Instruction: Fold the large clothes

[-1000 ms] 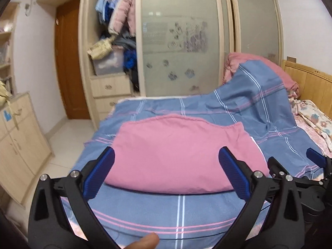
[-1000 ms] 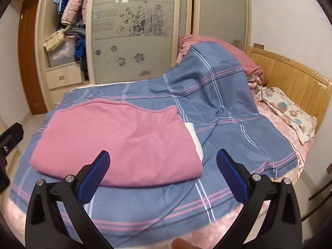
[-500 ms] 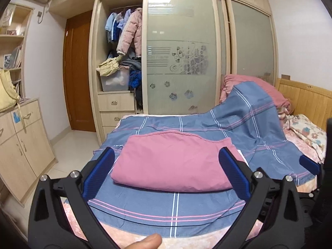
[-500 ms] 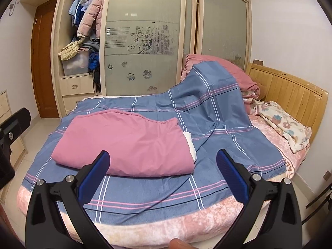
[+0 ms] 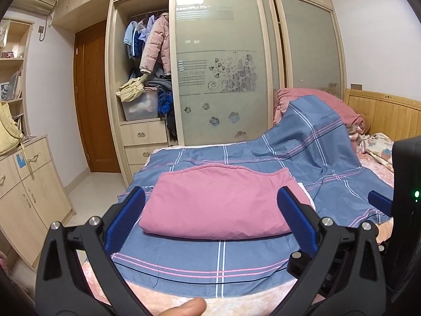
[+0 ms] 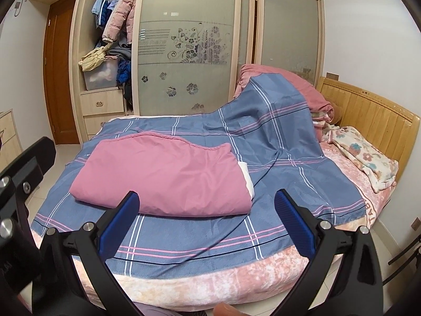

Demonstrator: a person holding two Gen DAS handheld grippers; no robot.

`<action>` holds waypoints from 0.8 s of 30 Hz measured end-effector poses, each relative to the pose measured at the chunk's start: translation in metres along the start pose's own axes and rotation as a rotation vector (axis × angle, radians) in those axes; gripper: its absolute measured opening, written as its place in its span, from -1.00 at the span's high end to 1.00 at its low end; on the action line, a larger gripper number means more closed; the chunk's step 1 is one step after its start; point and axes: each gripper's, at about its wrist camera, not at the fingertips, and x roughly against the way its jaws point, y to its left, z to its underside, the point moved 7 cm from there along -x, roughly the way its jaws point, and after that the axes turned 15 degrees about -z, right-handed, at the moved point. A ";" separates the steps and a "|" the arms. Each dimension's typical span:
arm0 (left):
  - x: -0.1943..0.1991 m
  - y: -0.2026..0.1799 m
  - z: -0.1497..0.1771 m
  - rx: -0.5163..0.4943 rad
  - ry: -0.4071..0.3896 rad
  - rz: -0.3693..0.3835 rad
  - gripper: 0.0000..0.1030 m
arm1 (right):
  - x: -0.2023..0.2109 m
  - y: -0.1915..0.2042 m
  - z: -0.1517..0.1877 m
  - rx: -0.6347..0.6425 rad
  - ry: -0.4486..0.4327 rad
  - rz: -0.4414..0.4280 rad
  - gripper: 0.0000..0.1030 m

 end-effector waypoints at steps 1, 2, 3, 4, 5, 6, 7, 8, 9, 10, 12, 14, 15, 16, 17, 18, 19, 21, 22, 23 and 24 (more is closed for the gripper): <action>-0.001 0.000 0.000 -0.001 0.001 -0.002 -0.96 | -0.001 0.000 0.000 0.000 0.001 -0.002 -0.97; -0.001 0.000 0.000 0.000 0.003 -0.004 -0.96 | -0.002 0.001 0.001 -0.001 0.003 -0.004 -0.97; -0.002 0.000 0.000 0.001 0.004 -0.005 -0.96 | -0.003 0.000 0.001 -0.002 0.006 -0.010 -0.97; -0.002 0.001 0.000 0.000 0.004 -0.005 -0.96 | -0.004 0.000 0.001 -0.002 0.008 -0.016 -0.97; -0.003 0.001 0.000 0.000 0.005 -0.006 -0.96 | -0.004 0.001 0.002 -0.001 0.010 -0.017 -0.97; -0.002 0.001 0.001 0.001 0.005 -0.008 -0.96 | -0.005 0.002 0.002 0.001 0.010 -0.018 -0.97; -0.003 0.002 0.000 0.002 0.005 -0.009 -0.96 | -0.004 0.002 0.002 0.001 0.009 -0.020 -0.97; -0.003 0.002 0.000 0.004 0.006 -0.009 -0.96 | -0.004 0.002 0.002 0.001 0.009 -0.023 -0.97; -0.004 0.003 0.000 0.004 0.006 -0.009 -0.96 | -0.005 0.003 0.002 0.001 0.010 -0.025 -0.97; -0.004 0.004 0.001 0.004 0.007 -0.010 -0.96 | -0.005 0.004 0.003 0.001 0.012 -0.027 -0.97; -0.005 0.004 0.001 0.007 0.009 -0.013 -0.96 | -0.006 0.005 0.003 0.001 0.015 -0.029 -0.97; -0.006 0.005 0.001 0.010 0.011 -0.013 -0.96 | -0.006 0.005 0.003 0.002 0.016 -0.028 -0.97; -0.006 0.005 0.001 0.011 0.012 -0.014 -0.96 | -0.006 0.006 0.003 0.003 0.016 -0.029 -0.97; -0.006 0.005 0.002 0.013 0.013 -0.014 -0.96 | -0.006 0.006 0.003 0.003 0.016 -0.029 -0.97; -0.006 0.006 0.002 0.014 0.014 -0.014 -0.96 | -0.006 0.007 0.003 0.003 0.016 -0.029 -0.97; -0.008 0.006 0.000 0.014 0.016 -0.013 -0.96 | -0.006 0.007 0.004 0.004 0.017 -0.030 -0.97; -0.008 0.006 0.000 0.013 0.015 -0.013 -0.96 | -0.006 0.007 0.004 0.005 0.018 -0.031 -0.97; -0.008 0.006 0.000 0.014 0.014 -0.013 -0.96 | -0.006 0.008 0.004 0.006 0.019 -0.032 -0.97; -0.008 0.006 0.000 0.014 0.015 -0.012 -0.96 | -0.007 0.009 0.004 0.007 0.019 -0.033 -0.97; -0.008 0.006 0.000 0.014 0.015 -0.013 -0.96 | -0.007 0.009 0.005 0.007 0.019 -0.034 -0.97; -0.008 0.006 0.000 0.014 0.015 -0.014 -0.96 | -0.006 0.009 0.005 0.008 0.019 -0.035 -0.97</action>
